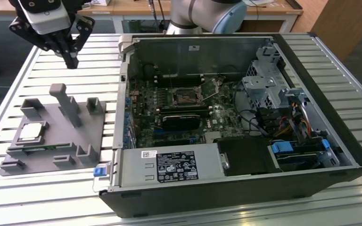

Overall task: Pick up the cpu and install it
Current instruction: 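Reach for the cpu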

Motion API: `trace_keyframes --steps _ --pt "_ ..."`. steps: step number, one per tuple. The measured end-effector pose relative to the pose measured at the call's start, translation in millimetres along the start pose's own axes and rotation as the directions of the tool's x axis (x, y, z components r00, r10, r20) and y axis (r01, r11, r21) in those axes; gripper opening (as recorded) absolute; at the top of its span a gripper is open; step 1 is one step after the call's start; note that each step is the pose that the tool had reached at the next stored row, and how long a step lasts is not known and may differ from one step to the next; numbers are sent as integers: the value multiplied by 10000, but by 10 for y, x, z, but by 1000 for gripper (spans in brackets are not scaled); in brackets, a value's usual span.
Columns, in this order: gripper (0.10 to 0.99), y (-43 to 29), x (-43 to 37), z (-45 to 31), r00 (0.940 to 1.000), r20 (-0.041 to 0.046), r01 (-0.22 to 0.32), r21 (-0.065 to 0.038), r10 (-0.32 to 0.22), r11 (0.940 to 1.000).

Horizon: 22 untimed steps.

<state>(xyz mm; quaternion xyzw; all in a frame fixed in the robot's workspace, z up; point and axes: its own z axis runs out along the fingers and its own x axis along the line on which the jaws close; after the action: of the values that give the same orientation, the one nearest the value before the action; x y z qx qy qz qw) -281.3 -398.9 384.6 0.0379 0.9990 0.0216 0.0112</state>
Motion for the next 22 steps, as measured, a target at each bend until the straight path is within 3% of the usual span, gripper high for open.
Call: trace_keyframes --steps 22 --pt "106 -18 221 15 10000 -11 -1 1 1 10000"
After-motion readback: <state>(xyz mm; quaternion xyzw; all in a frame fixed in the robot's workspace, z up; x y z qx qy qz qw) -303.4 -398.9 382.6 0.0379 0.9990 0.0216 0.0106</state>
